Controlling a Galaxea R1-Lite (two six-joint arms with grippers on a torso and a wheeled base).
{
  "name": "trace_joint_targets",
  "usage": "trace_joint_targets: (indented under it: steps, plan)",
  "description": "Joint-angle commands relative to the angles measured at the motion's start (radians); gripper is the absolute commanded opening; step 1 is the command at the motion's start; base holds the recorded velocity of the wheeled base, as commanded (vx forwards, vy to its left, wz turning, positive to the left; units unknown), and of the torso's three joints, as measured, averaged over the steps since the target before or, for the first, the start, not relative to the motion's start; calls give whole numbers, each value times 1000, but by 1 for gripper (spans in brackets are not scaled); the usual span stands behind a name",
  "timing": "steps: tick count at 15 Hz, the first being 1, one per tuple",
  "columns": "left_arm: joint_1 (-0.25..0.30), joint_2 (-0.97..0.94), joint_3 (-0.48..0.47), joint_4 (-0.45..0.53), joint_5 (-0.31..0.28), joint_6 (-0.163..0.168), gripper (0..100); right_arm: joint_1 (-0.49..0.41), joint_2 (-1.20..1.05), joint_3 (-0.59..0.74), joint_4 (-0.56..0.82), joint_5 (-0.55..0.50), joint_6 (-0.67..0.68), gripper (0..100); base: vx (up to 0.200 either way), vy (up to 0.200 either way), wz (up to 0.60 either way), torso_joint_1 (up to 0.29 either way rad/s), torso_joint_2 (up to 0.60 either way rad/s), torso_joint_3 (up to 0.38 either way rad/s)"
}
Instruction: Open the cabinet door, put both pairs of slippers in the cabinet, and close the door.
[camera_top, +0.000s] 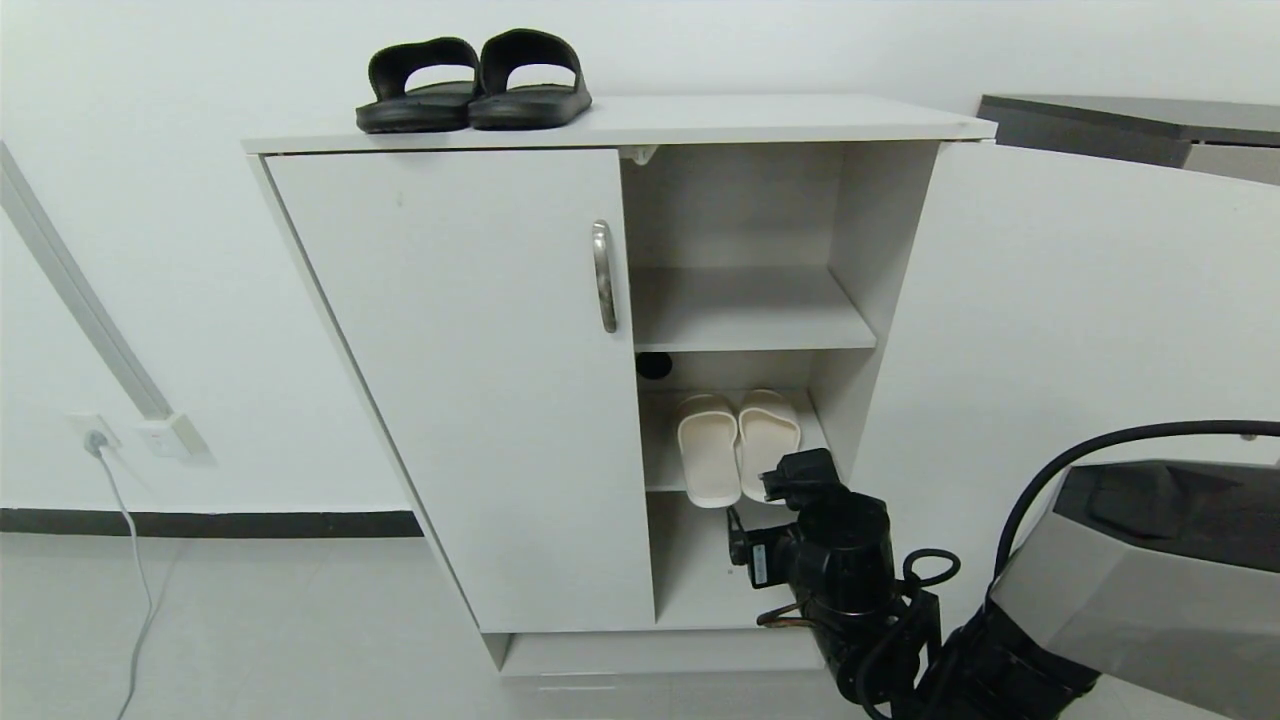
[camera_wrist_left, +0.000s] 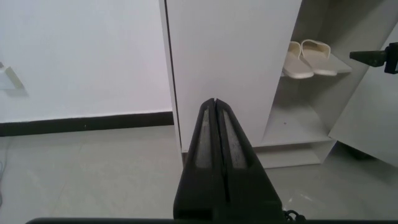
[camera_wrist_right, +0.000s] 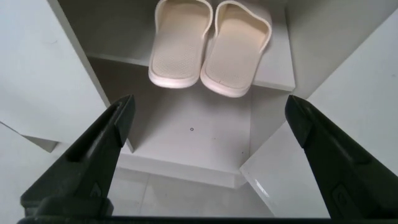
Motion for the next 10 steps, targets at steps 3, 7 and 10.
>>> trace_joint_targets:
  steps: [3,7,10]
  plan:
    - [0,1,0,0,0,0,0,0,8,1,-3,0,1,100,0,0,0,0,0,0]
    - [0,1,0,0,2,-3,0,0,16,4,-14,0,1,100,0,150,0,5,1,8]
    - [0,1,0,0,2,-3,0,0,16,4,-14,0,1,100,0,200,0,6,2,4]
